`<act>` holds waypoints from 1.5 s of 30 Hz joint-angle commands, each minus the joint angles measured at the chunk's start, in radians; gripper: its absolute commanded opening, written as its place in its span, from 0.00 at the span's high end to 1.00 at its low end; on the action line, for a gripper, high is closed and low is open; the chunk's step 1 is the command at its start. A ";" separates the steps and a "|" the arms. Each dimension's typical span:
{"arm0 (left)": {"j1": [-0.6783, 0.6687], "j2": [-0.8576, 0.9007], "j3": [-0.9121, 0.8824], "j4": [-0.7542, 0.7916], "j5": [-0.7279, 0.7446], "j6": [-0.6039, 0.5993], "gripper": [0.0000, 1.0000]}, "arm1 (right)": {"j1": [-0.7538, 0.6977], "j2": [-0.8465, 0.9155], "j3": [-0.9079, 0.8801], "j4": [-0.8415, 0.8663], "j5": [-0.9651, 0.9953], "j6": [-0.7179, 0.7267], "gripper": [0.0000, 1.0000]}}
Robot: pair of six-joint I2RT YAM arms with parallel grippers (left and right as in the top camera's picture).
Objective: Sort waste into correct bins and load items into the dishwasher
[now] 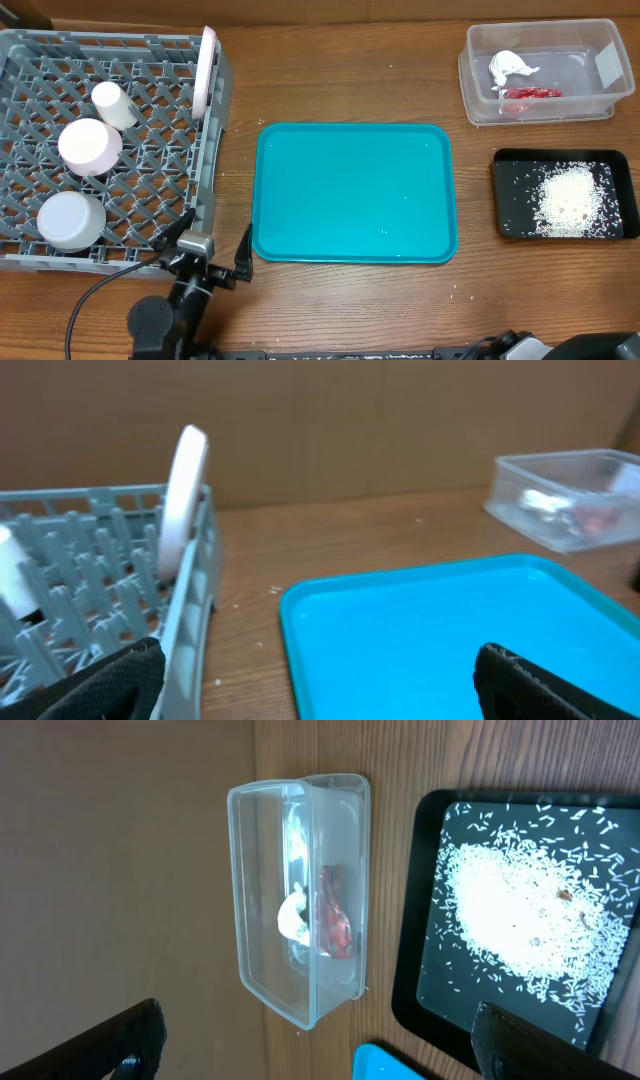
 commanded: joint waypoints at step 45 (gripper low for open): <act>-0.002 -0.017 -0.190 0.200 -0.294 0.016 0.00 | -0.002 0.003 0.003 0.002 0.000 -0.005 0.00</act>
